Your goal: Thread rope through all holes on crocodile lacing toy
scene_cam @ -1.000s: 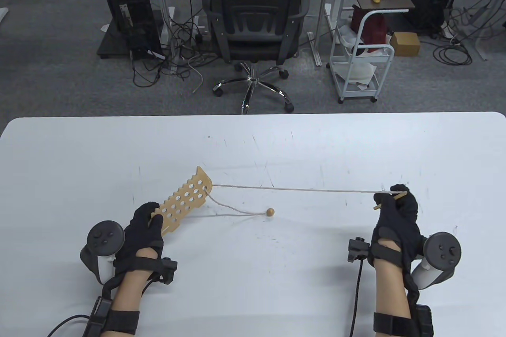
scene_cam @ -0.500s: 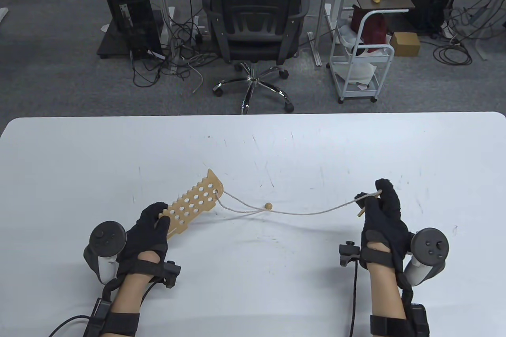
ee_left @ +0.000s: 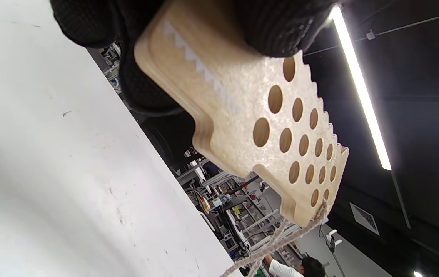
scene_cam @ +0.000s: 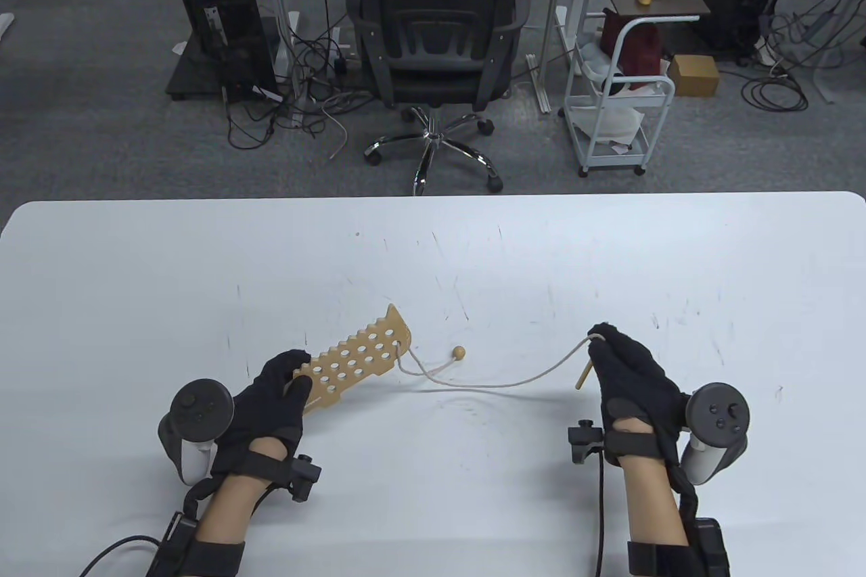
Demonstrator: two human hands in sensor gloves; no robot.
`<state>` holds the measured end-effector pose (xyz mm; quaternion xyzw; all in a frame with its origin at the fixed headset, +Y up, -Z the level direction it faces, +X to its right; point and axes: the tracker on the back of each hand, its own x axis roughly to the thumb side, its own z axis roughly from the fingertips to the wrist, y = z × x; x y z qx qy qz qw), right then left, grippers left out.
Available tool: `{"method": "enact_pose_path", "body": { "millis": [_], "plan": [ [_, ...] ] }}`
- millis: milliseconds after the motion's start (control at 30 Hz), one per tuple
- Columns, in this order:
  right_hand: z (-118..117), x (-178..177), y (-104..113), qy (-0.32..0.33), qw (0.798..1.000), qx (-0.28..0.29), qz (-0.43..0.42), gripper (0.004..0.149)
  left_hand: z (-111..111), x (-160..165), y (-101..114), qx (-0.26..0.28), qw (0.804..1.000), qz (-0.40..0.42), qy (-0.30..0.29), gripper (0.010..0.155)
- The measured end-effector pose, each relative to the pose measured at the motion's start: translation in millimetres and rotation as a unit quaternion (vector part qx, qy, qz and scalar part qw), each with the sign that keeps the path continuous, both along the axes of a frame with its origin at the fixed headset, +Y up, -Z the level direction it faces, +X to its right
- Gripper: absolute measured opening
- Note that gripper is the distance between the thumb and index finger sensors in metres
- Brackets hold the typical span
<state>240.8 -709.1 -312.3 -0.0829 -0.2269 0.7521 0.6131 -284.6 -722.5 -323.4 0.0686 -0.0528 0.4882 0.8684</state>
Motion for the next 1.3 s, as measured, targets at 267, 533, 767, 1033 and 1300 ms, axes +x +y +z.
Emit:
{"method": "enact_pose_path", "body": {
  "millis": [267, 533, 767, 1033, 1300],
  "plan": [
    [-1, -7, -3, -0.001, 1.0, -0.008, 0.01, 0.037, 4, 12, 4, 0.011, 0.999, -0.012, -0.029, 0.054],
    [-5, -24, -16, 0.035, 0.999, -0.04, -0.009, 0.038, 6, 23, 1, 0.012, 0.998, -0.023, -0.065, 0.053],
    [-7, -38, -24, 0.088, 0.99, -0.064, -0.086, 0.038, 6, 35, -4, 0.009, 0.994, -0.036, -0.1, 0.053],
    [-9, -58, -28, 0.139, 0.986, -0.074, -0.063, 0.037, 9, 48, -7, 0.012, 0.99, -0.04, -0.132, 0.053],
    [-8, -69, -29, 0.182, 0.976, -0.081, -0.084, 0.037, 13, 57, -5, 0.024, 0.987, -0.033, -0.157, 0.054]
  ]
}}
